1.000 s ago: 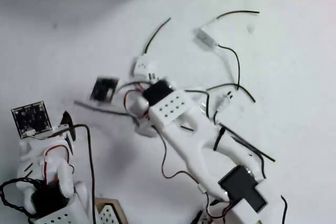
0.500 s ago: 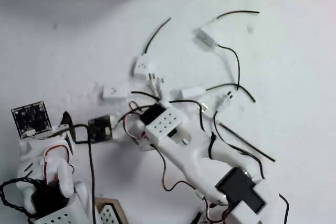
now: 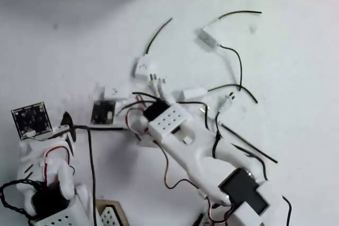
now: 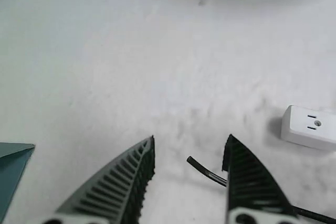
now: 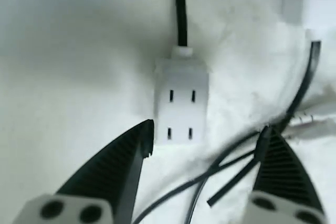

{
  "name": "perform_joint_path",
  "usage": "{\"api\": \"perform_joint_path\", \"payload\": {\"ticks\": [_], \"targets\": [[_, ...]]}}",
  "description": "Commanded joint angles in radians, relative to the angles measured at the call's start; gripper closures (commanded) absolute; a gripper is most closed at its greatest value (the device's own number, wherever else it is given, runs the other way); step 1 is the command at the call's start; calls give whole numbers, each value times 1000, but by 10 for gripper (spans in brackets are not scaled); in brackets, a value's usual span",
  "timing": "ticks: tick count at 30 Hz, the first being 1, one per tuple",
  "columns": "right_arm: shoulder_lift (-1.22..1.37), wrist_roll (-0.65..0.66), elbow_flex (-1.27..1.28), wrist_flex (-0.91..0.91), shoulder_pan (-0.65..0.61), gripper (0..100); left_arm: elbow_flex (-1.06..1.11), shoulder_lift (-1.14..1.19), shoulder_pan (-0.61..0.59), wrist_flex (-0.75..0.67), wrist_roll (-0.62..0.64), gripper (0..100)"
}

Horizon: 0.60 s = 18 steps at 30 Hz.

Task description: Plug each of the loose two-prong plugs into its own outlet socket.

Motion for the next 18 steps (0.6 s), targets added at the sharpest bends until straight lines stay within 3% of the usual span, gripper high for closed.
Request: {"api": "perform_joint_path", "payload": {"ticks": [1, 9, 14, 18], "targets": [[-54, -95, -109, 88, 24, 711, -3, -10, -4, -25, 9, 778], [-54, -342, -269, 277, 137, 711, -3, -10, 10, -26, -2, 778], [-54, -559, -396, 432, 300, 713, -9, -7, 113, -54, -152, 781], [-54, -578, -482, 533, 435, 762, -26, -4, 199, -61, -213, 782]]}}
